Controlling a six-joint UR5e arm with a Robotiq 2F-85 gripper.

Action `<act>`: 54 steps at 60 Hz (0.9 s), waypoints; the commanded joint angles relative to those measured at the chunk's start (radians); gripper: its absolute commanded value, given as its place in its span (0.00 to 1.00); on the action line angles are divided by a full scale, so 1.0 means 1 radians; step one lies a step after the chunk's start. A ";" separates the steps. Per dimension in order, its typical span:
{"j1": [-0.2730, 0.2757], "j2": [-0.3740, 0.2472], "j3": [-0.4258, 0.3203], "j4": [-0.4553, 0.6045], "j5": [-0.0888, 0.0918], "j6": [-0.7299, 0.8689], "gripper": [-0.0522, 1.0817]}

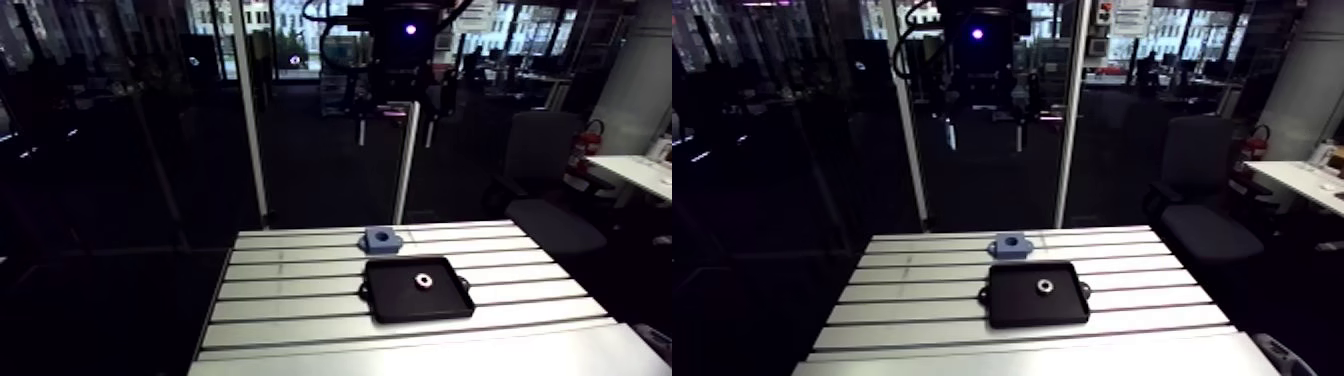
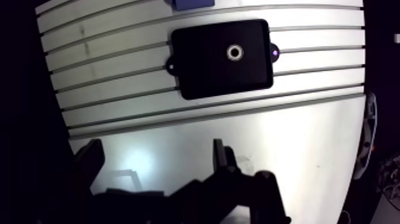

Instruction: Pick up the bearing and press it into the housing until flush.

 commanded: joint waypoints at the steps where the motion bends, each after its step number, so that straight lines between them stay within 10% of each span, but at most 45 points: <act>1: 0.032 0.035 -0.036 0.038 -0.023 -0.061 0.05; 34: 0.016 0.032 -0.023 0.031 -0.025 -0.064 0.05; 54: -0.112 0.043 0.077 -0.156 -0.023 -0.281 0.05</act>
